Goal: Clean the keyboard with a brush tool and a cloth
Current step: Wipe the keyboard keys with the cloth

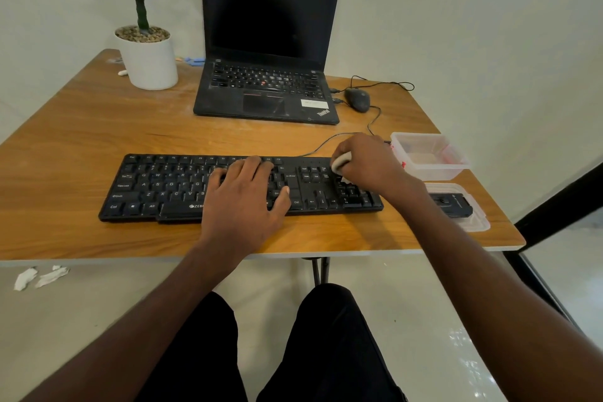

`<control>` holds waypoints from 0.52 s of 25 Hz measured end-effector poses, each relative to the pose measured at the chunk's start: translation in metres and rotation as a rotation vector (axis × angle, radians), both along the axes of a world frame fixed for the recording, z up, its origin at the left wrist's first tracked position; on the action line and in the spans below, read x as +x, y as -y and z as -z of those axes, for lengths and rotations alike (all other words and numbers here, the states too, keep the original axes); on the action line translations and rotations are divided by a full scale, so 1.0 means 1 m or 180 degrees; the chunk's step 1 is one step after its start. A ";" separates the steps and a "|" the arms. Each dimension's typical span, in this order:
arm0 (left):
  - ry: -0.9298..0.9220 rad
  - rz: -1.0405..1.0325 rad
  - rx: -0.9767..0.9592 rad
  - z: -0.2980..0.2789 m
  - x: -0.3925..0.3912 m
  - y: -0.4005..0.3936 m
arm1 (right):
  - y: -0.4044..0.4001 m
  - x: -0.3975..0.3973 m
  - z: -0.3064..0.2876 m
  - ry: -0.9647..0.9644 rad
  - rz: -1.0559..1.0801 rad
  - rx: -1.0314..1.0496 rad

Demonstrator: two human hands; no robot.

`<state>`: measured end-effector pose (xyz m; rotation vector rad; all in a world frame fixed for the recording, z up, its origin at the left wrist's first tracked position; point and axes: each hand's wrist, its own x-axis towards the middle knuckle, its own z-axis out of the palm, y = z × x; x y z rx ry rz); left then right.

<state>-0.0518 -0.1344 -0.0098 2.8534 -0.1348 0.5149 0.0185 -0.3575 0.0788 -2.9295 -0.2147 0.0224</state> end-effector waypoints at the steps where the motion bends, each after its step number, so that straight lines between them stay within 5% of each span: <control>1: 0.0003 -0.0002 -0.0007 0.000 0.000 0.000 | 0.005 0.002 -0.001 0.0091 0.0134 0.0041; 7: 0.0021 0.0003 -0.0047 0.000 0.000 0.001 | 0.021 -0.001 0.001 0.0652 0.0759 -0.0350; 13: 0.0039 -0.0004 -0.0079 0.002 0.000 0.001 | 0.033 -0.012 0.009 0.0509 0.0918 -0.0609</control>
